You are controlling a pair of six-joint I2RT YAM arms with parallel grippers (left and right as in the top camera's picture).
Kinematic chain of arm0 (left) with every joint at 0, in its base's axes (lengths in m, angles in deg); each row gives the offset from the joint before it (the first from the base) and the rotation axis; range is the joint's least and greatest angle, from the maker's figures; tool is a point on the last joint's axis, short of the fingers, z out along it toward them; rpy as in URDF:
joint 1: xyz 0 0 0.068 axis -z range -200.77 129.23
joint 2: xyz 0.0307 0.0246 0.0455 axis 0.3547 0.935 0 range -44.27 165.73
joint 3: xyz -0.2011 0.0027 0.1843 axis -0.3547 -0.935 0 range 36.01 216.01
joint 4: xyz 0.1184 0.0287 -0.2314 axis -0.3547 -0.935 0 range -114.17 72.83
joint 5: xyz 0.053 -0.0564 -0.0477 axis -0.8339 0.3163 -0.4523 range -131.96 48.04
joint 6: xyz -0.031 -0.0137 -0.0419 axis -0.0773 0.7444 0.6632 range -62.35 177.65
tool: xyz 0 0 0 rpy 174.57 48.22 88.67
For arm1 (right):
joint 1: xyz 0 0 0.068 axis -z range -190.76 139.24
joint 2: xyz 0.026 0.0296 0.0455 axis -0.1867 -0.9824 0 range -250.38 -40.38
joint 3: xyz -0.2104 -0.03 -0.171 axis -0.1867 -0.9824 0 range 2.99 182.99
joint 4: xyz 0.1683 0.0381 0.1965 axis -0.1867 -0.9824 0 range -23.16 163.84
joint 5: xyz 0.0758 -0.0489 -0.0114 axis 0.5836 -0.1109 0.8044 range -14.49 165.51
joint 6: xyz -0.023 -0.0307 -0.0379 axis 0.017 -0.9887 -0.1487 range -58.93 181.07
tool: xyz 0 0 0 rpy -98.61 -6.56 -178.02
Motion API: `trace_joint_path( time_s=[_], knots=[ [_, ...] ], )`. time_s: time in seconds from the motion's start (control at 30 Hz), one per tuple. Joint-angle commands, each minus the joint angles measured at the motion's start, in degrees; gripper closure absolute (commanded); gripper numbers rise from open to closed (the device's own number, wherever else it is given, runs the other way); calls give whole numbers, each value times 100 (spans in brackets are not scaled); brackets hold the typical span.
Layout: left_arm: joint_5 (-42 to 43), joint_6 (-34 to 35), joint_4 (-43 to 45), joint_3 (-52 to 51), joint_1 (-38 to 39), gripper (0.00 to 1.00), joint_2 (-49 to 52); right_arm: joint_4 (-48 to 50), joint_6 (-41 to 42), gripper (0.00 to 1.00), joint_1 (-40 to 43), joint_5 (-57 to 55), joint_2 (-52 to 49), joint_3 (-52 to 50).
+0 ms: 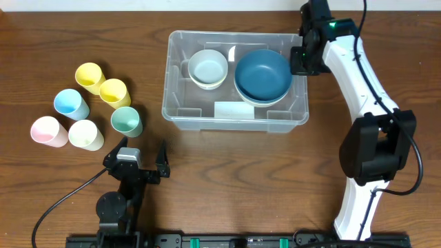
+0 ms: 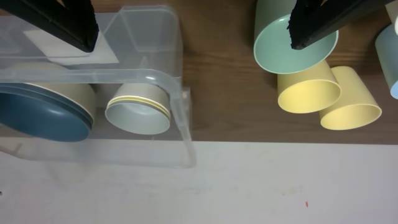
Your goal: Pack container
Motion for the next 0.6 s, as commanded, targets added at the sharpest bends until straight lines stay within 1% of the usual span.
trace_joint_path(
  time_s=[0.0, 0.33, 0.57],
  knots=[
    [83, -98, -188, -103, -24, 2, -28, -61, -308, 99, 195, -269, -70, -50],
    [83, -98, -188, -103, -24, 2, -31, 214, -1104, 98, 203, -197, -70, -50],
    [81, -98, -188, -103, -24, 2, -31, 278, -1202, 97, 210, -197, -70, -50]
  ],
)
